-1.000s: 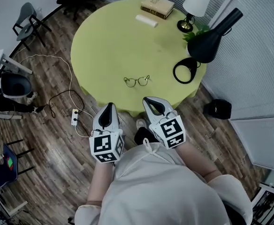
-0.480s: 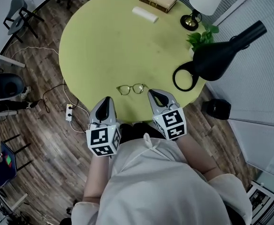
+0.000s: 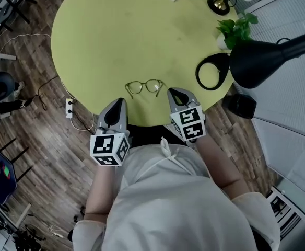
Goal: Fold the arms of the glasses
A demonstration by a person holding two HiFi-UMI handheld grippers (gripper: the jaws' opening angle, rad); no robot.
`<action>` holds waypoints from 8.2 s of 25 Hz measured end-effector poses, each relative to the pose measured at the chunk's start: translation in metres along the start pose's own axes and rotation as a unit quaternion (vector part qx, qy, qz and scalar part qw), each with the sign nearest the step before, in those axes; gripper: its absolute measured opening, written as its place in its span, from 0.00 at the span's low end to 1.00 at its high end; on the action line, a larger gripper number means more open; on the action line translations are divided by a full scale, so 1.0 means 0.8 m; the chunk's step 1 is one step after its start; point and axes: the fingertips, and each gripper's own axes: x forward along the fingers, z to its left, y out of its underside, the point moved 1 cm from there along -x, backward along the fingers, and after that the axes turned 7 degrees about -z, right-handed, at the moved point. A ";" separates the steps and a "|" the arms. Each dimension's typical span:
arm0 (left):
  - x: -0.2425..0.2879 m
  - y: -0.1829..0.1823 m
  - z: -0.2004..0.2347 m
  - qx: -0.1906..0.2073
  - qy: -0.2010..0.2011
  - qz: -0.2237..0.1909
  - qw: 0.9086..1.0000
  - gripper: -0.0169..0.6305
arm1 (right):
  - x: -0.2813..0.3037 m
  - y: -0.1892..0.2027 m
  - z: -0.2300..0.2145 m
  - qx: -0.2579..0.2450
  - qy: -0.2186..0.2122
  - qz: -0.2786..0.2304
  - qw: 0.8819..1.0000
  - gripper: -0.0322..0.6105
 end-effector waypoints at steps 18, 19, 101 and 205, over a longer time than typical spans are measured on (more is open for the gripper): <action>0.048 0.028 0.045 0.043 -0.014 0.013 0.999 0.04 | 0.062 -0.009 0.003 -0.247 -0.127 0.061 0.959 0.18; 0.049 0.028 0.045 0.045 -0.014 0.013 0.999 0.04 | 0.063 -0.011 0.004 -0.253 -0.132 0.061 0.956 0.17; 0.111 0.147 0.027 -0.011 0.004 0.169 0.986 0.04 | 0.050 -0.004 0.028 -0.312 -0.180 0.020 0.933 0.08; -0.014 -0.179 -0.078 0.118 0.024 -0.152 0.981 0.04 | -0.116 -0.209 0.028 -0.074 -0.029 -0.266 0.961 0.05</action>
